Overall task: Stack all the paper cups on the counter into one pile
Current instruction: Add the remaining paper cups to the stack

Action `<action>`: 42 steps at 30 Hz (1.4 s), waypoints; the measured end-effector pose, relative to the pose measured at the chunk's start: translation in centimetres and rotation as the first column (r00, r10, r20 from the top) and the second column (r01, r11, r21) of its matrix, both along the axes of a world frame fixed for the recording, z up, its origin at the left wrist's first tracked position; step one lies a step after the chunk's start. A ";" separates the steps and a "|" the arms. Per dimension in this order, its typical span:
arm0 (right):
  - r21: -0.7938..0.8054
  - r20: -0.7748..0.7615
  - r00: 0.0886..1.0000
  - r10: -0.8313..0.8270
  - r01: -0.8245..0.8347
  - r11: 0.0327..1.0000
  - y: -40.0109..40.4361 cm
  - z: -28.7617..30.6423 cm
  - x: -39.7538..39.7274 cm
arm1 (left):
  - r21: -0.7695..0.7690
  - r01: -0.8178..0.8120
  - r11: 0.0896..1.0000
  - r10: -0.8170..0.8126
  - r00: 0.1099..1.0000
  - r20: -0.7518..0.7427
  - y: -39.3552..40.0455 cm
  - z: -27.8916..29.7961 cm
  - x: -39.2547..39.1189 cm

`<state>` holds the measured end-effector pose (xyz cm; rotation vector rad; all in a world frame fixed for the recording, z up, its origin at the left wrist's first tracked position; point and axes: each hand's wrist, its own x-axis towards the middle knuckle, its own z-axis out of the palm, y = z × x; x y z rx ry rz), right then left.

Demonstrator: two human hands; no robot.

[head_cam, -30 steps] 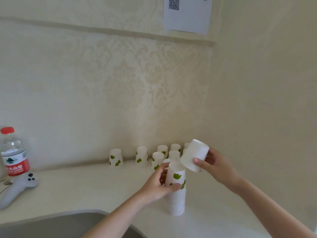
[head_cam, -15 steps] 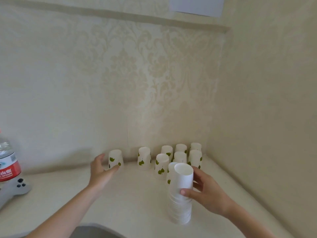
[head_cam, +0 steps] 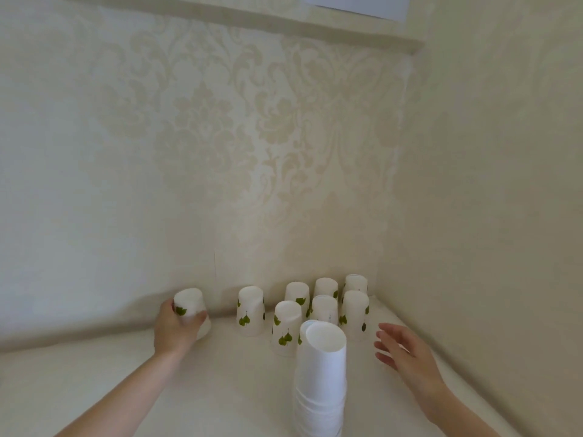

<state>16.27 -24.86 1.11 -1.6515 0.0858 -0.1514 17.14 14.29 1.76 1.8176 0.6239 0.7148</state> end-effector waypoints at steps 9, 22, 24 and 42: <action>-0.291 0.018 0.999 0.031 -0.025 0.956 1.7 -0.7 5.2 | -0.081 0.707 0.702 -0.632 0.672 0.387 -12.3 10.4 -6.8; -0.244 0.065 0.993 -0.097 0.110 0.964 -0.2 0.6 2.9 | -0.067 0.842 0.536 -0.824 0.538 0.178 -14.4 9.3 -8.5; -0.171 0.063 0.995 -0.080 0.089 0.981 -1.4 1.9 1.0 | -0.045 0.860 0.509 -0.853 0.511 0.107 -14.7 8.4 -9.2; -0.325 0.257 0.866 0.429 -0.340 0.882 5.1 10.1 -9.9 | -0.105 0.863 0.494 -0.870 0.491 -0.049 -15.3 3.8 -12.3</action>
